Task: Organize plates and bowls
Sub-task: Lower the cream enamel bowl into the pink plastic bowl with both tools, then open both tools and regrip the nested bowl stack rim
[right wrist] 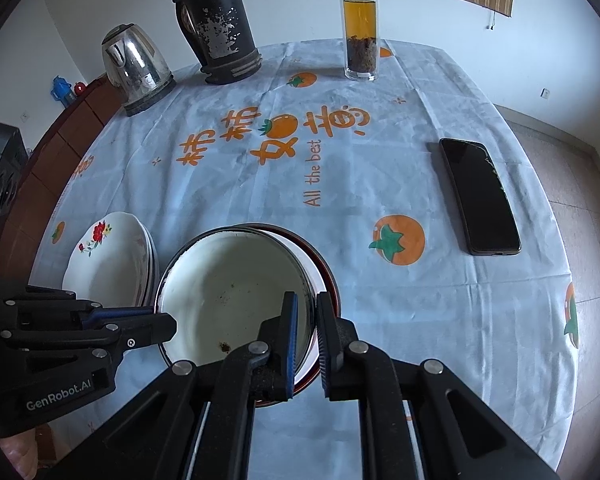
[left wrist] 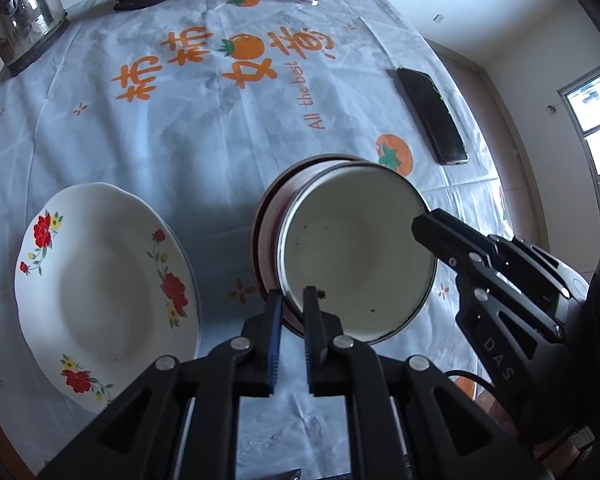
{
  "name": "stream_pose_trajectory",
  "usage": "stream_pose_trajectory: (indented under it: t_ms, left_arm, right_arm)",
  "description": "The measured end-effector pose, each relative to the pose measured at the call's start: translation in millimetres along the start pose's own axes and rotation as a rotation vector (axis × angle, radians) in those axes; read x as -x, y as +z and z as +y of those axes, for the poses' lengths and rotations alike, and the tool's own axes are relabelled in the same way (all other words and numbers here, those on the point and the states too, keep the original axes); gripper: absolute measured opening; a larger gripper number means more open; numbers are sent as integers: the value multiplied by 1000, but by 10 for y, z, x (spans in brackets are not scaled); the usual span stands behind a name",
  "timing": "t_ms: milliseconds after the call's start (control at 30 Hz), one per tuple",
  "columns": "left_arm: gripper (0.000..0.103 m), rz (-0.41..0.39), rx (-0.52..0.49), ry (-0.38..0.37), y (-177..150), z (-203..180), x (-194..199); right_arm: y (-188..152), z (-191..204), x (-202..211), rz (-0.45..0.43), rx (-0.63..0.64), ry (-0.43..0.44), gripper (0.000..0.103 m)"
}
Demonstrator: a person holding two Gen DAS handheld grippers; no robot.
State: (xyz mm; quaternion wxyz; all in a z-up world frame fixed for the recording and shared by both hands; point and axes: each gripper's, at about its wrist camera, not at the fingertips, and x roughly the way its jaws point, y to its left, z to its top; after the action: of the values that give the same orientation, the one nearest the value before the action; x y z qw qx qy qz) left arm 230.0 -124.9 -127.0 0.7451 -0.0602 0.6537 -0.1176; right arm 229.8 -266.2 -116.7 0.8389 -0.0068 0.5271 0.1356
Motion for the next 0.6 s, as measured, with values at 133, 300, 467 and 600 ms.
stream_pose_trajectory:
  t_ms: [133,300,467,600]
  left_arm:
    - [7,4,1,1,-1,8,-20]
    - [7,-2,-2,7,4,11,-31]
    - [7,-5,2,3,12,21,-27]
    - [7,-8,2,7,18,16,-22]
  right_arm:
    - [-5,-7,-25,5,-1,0,11]
    - [-12,-15,-52,8,-3,1,11]
    - [-11,-19,-73,9,-4,-1,11]
    - [-8,-18,-95,9,0,-3,12]
